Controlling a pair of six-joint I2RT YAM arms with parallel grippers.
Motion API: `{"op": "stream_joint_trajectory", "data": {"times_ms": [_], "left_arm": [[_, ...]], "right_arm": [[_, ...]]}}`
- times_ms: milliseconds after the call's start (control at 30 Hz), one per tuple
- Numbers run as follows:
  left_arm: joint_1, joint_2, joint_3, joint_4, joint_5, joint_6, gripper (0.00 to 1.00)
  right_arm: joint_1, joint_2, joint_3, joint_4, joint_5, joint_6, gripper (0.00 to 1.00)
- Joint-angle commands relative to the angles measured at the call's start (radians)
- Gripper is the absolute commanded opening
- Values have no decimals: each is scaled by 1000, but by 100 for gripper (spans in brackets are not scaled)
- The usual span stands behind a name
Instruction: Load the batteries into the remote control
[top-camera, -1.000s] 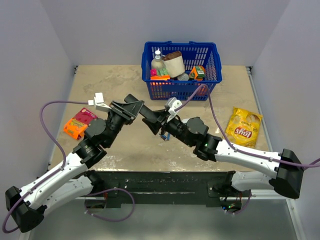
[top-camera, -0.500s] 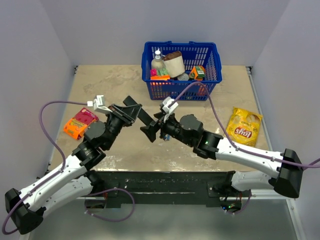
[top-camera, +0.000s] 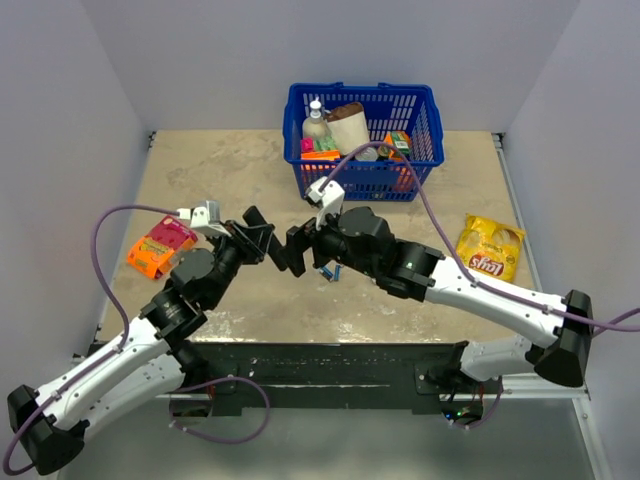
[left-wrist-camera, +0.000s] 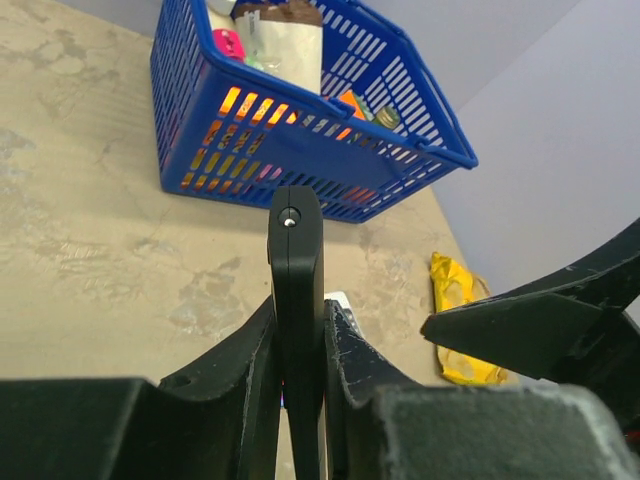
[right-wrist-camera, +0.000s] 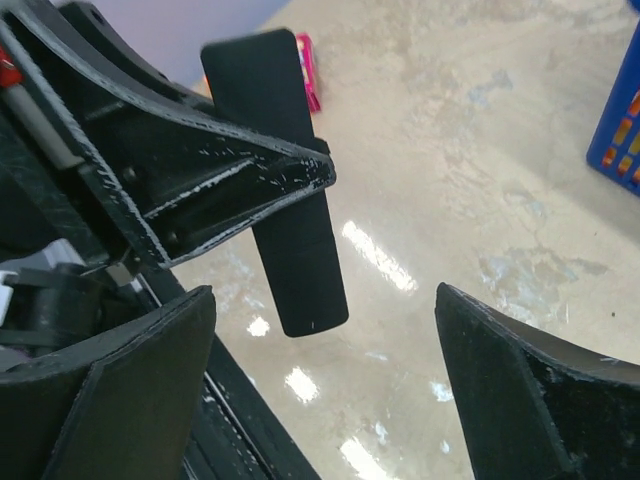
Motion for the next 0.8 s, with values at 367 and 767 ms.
{"op": "stream_joint_trajectory", "data": {"times_ms": [367, 767], "left_arm": [[-1, 36, 104, -63, -58, -15, 0], [-1, 41, 105, -42, -20, -16, 0]], "right_arm": [[2, 188, 146, -40, -121, -22, 86], [-43, 200, 160, -25, -196, -21, 74]]}}
